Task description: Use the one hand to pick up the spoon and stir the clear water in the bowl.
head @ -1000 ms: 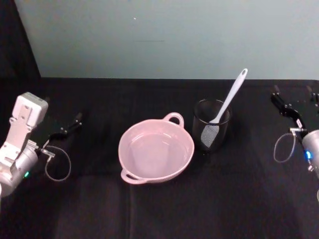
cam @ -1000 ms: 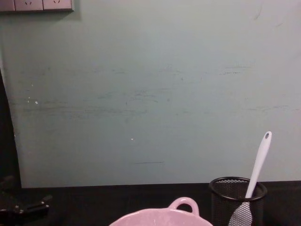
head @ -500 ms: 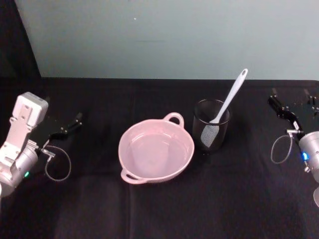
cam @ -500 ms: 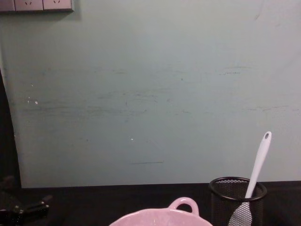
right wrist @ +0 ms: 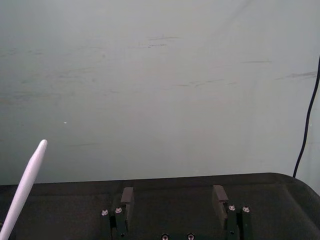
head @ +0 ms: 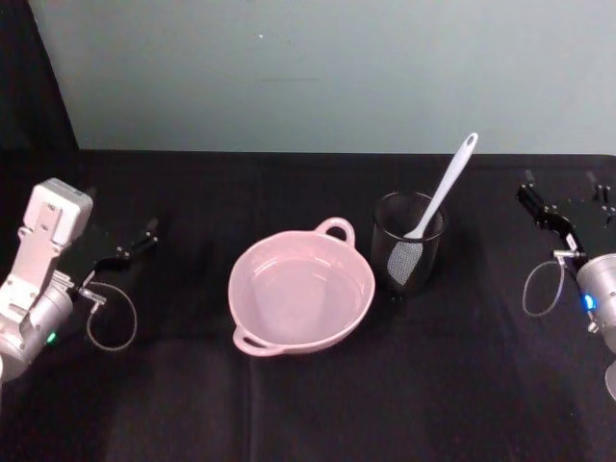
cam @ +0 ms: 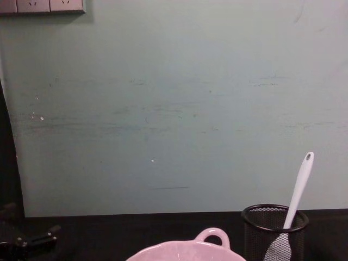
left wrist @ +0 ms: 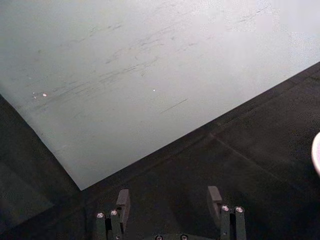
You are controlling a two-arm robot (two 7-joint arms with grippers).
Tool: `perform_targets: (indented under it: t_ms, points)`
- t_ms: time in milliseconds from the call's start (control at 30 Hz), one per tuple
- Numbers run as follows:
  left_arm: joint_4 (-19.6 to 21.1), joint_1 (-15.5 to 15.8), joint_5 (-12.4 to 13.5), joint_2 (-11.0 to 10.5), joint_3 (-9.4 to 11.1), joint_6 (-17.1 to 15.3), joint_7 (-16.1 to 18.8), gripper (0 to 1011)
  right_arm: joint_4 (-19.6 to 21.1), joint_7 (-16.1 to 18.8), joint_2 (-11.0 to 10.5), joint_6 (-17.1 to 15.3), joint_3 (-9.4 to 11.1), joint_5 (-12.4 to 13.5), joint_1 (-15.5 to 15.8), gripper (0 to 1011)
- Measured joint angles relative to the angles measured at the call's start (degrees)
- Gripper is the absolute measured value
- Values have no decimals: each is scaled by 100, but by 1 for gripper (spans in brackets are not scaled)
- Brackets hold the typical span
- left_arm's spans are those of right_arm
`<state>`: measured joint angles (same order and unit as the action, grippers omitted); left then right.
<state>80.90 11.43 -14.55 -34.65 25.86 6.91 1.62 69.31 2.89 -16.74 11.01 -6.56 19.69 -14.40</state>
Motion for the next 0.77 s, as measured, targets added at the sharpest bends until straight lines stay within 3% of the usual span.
perform_targets:
  t_ms: [767]
  points:
    - [0,0,0,0,0,0,0,1011,15,-4,-6,0,-3,-1,7,1002]
